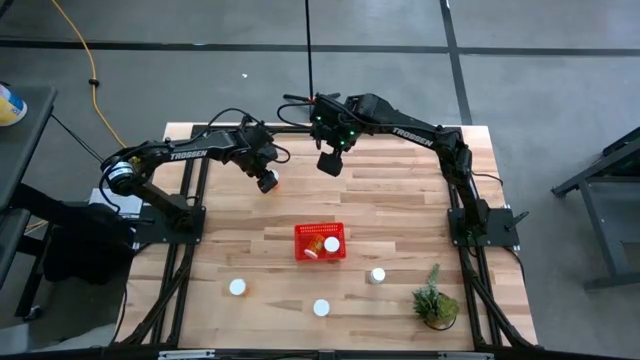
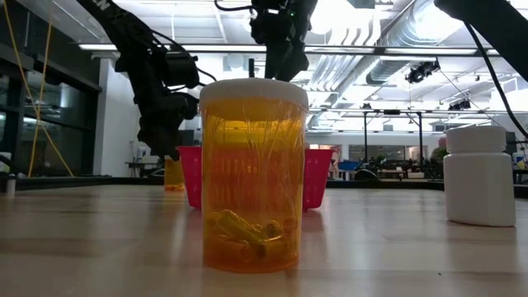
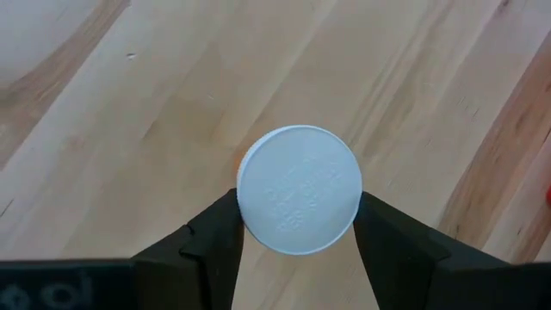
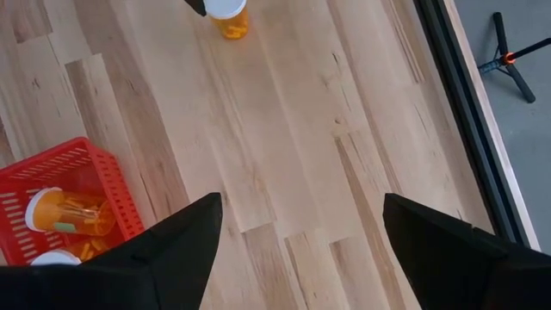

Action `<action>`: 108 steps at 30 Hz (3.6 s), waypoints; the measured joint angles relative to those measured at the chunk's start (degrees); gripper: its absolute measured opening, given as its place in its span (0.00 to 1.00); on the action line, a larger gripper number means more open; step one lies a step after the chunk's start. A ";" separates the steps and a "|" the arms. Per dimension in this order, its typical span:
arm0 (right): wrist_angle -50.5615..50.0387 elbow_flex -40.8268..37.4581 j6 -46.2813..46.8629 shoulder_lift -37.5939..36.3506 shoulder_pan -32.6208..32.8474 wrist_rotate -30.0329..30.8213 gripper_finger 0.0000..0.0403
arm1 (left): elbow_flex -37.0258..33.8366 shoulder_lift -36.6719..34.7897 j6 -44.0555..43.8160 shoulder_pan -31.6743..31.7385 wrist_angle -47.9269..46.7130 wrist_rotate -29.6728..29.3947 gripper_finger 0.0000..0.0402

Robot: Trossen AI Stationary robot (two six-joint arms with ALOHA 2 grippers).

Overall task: Pick and place pill bottles into a basket
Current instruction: Put the orange pill bottle into the red basket

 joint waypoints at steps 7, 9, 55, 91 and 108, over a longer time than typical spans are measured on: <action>-0.65 0.02 -1.17 0.00 -1.05 0.25 0.77 | 0.00 -0.02 0.65 0.00 0.22 0.00 0.57; -0.89 0.02 -1.74 0.00 -1.45 0.25 0.77 | 0.00 -0.30 0.65 0.00 -0.02 0.02 0.58; 25.58 -53.10 7.30 -41.24 -9.31 -4.05 0.77 | 14.86 -6.84 -8.17 -19.58 -6.89 1.65 0.59; 23.22 -53.10 -2.23 -42.05 -11.14 -6.06 0.77 | 14.85 -0.09 -30.74 -40.16 2.35 -7.30 0.59; 24.28 -53.10 -4.14 -42.03 -11.07 -9.16 0.77 | 14.76 4.43 -32.68 -41.24 -0.18 -6.95 0.59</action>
